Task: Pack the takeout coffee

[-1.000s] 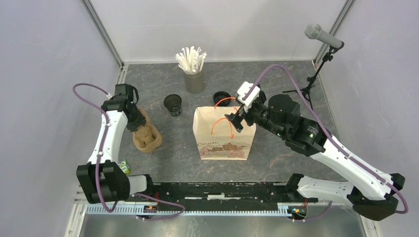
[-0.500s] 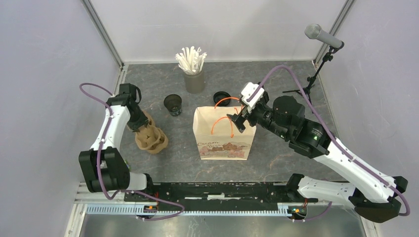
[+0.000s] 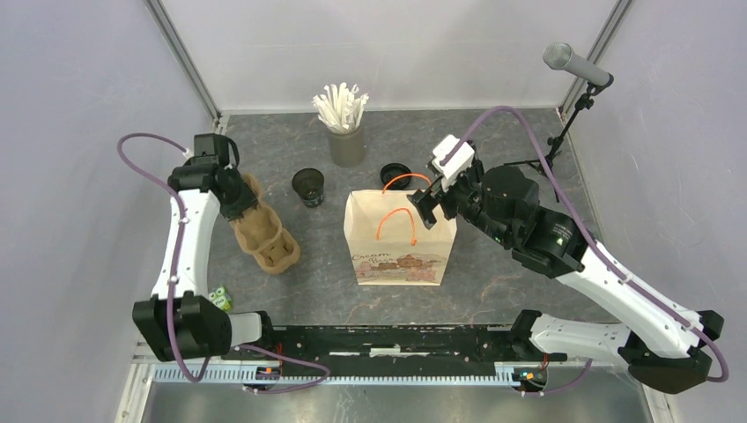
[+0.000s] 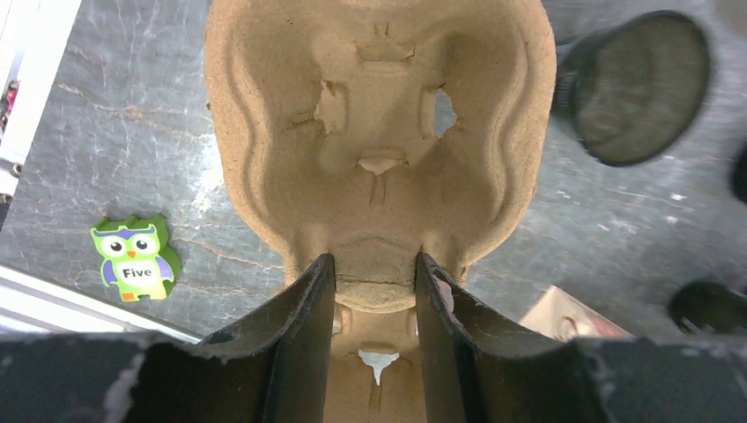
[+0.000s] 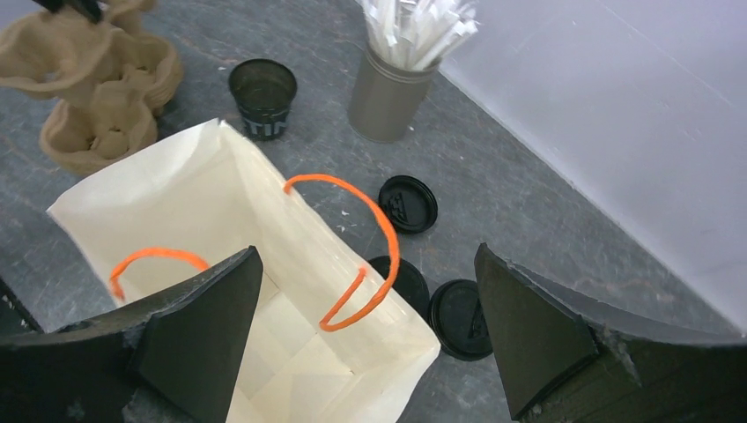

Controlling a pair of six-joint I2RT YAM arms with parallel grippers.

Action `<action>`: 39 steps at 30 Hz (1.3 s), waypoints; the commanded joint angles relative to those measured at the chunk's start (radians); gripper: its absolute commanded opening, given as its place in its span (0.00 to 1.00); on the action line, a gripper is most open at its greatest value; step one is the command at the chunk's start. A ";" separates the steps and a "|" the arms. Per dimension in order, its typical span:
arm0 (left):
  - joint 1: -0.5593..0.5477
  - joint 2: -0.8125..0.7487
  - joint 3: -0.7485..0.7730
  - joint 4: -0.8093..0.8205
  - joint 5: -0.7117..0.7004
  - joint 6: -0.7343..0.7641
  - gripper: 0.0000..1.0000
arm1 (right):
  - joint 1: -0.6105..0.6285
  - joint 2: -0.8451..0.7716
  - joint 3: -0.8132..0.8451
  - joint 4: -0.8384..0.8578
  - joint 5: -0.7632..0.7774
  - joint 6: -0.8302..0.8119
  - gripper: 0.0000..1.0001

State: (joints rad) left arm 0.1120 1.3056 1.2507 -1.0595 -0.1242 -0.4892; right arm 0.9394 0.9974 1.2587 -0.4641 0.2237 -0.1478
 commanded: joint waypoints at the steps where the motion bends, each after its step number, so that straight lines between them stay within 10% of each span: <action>1: -0.003 -0.109 0.125 -0.064 0.088 0.066 0.43 | -0.003 0.041 0.088 -0.065 0.142 0.129 0.98; 15: -0.146 -0.212 0.396 -0.003 0.533 0.136 0.42 | -0.018 0.108 0.204 -0.234 0.105 0.294 0.98; 39: -0.583 -0.177 0.369 0.343 0.635 0.353 0.40 | -0.036 0.028 0.199 -0.226 -0.204 0.296 0.87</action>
State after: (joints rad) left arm -0.4465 1.1114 1.6249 -0.7944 0.4580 -0.2295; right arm 0.9066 1.0954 1.4845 -0.7876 0.1535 0.2073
